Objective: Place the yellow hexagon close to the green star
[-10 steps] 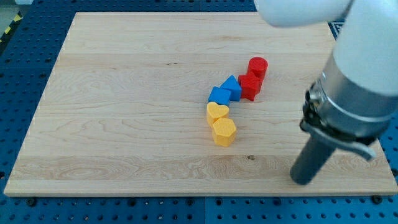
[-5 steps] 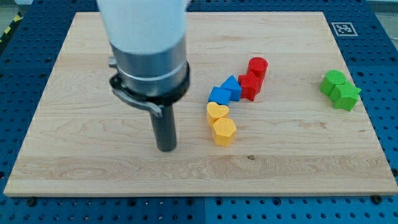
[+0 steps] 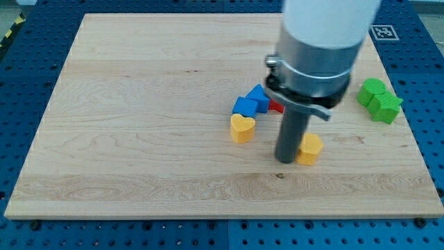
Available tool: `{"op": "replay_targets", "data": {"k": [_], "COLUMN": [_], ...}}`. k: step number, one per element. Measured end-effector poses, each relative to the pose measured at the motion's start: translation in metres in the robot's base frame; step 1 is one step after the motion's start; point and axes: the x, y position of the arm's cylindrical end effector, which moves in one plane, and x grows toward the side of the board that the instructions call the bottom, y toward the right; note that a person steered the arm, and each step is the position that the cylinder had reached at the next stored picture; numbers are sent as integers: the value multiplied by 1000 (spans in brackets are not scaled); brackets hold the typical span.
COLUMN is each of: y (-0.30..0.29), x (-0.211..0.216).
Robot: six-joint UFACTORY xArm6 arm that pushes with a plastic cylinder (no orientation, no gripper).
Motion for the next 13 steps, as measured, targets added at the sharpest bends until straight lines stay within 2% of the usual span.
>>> {"op": "replay_targets", "data": {"k": [2,4,5,6,7,8,9,13], "y": [20,88,106,110,140,173,144,116], "x": [0,2,-5,9,19,11,-9,-34]}}
